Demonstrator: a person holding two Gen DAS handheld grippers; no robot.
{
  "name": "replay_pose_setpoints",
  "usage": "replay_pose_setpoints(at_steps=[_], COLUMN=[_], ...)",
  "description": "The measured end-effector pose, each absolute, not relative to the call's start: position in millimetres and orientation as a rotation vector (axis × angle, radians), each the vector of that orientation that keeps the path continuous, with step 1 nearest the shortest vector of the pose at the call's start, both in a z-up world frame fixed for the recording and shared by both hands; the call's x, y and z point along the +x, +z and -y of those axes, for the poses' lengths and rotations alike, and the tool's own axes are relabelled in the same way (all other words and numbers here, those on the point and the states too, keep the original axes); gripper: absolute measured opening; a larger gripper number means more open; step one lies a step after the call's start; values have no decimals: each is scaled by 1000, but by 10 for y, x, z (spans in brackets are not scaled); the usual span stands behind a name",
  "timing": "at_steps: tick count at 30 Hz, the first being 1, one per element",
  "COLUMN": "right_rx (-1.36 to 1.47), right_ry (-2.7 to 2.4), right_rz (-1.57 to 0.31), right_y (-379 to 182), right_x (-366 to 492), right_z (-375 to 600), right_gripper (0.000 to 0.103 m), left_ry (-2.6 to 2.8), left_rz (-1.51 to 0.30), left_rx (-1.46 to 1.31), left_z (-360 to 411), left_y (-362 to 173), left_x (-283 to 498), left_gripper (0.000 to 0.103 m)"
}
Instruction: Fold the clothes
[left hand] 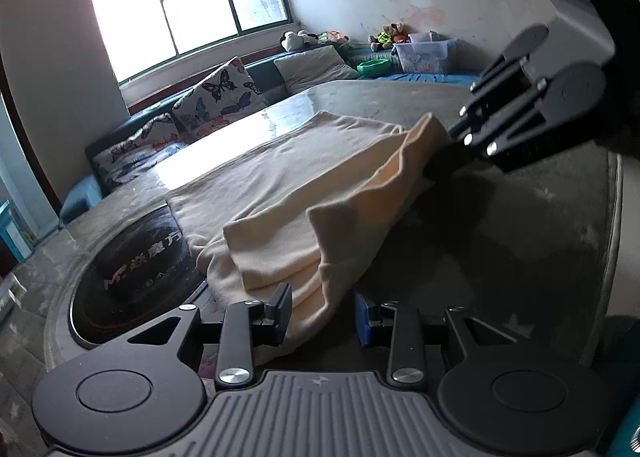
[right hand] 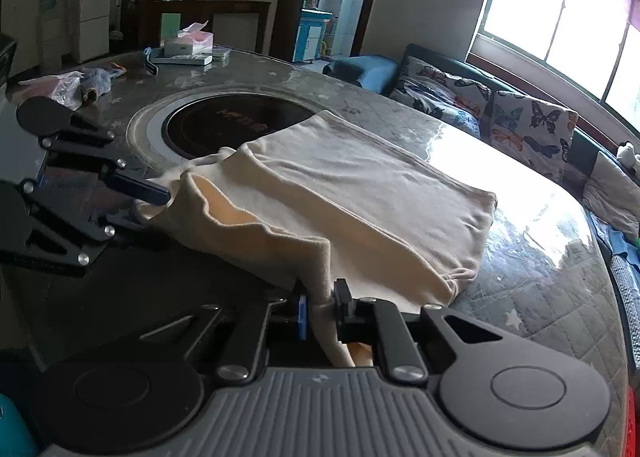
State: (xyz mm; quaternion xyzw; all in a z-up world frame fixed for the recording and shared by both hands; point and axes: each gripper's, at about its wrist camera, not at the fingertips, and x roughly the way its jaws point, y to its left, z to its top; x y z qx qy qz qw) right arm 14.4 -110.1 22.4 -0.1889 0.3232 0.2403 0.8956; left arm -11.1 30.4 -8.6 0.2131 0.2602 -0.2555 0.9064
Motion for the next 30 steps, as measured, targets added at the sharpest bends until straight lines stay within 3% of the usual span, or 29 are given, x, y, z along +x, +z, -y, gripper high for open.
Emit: replay_pose_setpoints(at_steps=[2, 5, 30], right_rx=[-389, -386, -414], right_ry=[492, 489, 697], right_rz=[-671, -666, -694], right_y=[224, 231, 1013], right_x=[140, 122, -1092], right_z=[1096, 1092, 1271], right_gripper=[11, 10, 9], left_ry=[-528, -531, -619], left_rz=[-532, -528, -449], left_rx=[447, 438, 339], left_z=[-316, -346, -551], left_y=[-100, -98, 655], left_x=[-95, -78, -1113], left_gripper=[16, 5, 5])
